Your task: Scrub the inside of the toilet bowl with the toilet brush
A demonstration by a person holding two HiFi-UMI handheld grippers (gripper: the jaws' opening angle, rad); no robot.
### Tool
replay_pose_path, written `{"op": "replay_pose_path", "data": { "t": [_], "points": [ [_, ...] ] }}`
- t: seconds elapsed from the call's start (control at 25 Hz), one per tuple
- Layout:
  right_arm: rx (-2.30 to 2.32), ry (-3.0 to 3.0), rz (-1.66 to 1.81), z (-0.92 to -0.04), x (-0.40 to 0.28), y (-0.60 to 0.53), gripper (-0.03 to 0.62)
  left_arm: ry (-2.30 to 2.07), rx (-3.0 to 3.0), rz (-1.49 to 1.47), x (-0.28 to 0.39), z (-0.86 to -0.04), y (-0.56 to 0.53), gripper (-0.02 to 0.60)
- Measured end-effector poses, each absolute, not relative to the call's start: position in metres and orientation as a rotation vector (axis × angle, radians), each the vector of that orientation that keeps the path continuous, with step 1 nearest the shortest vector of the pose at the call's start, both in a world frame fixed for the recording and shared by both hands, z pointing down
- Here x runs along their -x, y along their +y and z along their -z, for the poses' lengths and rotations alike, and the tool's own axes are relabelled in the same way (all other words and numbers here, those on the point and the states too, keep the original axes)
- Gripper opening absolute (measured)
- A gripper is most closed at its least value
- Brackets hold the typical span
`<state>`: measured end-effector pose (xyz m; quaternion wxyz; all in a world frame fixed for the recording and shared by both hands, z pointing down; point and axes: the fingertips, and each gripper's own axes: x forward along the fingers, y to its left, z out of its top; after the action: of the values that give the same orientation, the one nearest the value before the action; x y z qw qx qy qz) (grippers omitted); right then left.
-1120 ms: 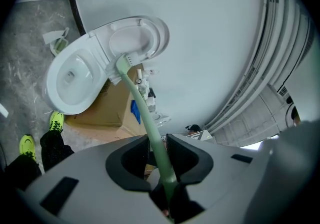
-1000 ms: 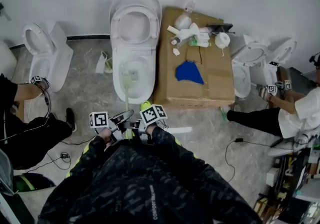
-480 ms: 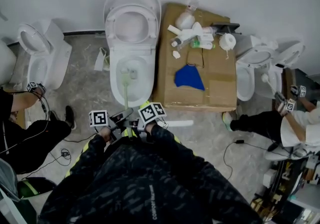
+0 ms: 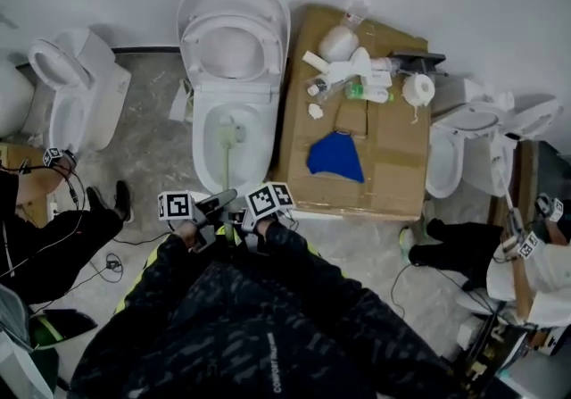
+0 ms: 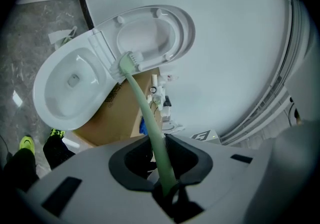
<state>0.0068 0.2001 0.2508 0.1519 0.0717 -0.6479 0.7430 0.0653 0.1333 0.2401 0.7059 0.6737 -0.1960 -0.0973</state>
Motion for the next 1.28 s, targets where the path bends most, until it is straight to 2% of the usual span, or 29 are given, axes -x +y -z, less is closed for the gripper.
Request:
{"op": "replay_pose_path", "data": {
  "t": [0.24, 0.4, 0.68, 1.28],
  "points": [
    [-0.180, -1.838, -2.122, -0.269, -0.021, 0.181, 0.055, -0.473, -1.480, 0.245, -0.079, -0.258, 0.112, 0.086],
    [-0.193, -1.814, -2.143, -0.281, -0.024, 0.170, 0.055, -0.523, -1.524, 0.148, -0.073, -0.281, 0.101, 0.086],
    [-0.229, -1.754, -2.155, -0.317, -0.014, 0.144, 0.055, -0.455, -1.411, 0.259, -0.072, -0.307, 0.074, 0.086],
    [-0.283, -1.619, -2.246, -0.474, 0.031, 0.089, 0.055, -0.448, -1.294, 0.225, -0.021, -0.480, 0.023, 0.084]
  ]
}}
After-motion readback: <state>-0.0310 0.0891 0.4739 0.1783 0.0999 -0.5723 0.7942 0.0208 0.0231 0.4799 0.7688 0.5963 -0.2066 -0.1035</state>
